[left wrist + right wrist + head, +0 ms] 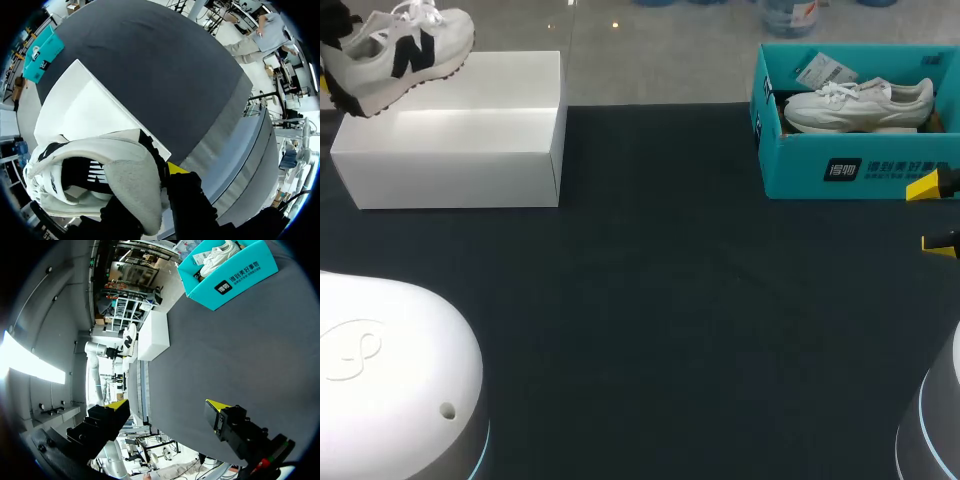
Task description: Take the shoe out of the shoebox, open the shoe tongue, remove and reinsert the insole, then place the shoe into the shoebox
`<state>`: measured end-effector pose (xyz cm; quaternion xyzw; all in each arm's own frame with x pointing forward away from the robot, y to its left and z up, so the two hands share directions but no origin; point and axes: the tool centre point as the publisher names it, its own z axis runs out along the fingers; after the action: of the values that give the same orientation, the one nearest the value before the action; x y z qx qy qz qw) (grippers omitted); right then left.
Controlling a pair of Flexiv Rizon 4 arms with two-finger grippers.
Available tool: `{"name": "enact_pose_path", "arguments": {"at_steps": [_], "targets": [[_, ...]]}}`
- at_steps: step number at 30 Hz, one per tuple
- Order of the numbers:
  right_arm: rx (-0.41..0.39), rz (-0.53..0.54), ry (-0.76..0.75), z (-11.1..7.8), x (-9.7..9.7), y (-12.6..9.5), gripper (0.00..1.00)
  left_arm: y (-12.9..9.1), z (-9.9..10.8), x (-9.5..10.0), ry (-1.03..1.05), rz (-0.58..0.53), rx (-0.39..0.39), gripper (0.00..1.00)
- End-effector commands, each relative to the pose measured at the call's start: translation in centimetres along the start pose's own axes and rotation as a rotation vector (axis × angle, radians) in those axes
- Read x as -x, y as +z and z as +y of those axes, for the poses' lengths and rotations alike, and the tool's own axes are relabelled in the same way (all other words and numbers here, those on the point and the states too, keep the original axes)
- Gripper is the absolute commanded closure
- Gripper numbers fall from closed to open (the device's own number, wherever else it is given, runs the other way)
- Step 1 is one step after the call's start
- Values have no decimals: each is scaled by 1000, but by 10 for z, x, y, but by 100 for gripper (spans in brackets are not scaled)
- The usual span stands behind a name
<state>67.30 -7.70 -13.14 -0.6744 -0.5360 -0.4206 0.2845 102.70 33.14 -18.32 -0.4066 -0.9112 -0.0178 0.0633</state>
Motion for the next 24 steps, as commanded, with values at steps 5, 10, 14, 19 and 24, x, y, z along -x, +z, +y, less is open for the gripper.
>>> {"name": "enact_pose_path", "arguments": {"at_steps": [5, 10, 14, 19, 24], "targets": [[34, -3, 2, -10, 0, -3, 0, -3, 6, -2, 327, 15, 20, 100], [34, -3, 2, -10, 0, -3, 0, -1, 20, -4, 645, 32, 84, 100], [34, -3, 2, -10, 0, -3, 0, -4, 29, -3, 781, 38, 108, 100], [34, -3, 2, -10, 0, -3, 0, -6, 36, 4, 860, 21, 111, 100], [34, -3, 2, -10, 0, -3, 0, 0, 41, 15, 863, 22, 108, 100]]}}
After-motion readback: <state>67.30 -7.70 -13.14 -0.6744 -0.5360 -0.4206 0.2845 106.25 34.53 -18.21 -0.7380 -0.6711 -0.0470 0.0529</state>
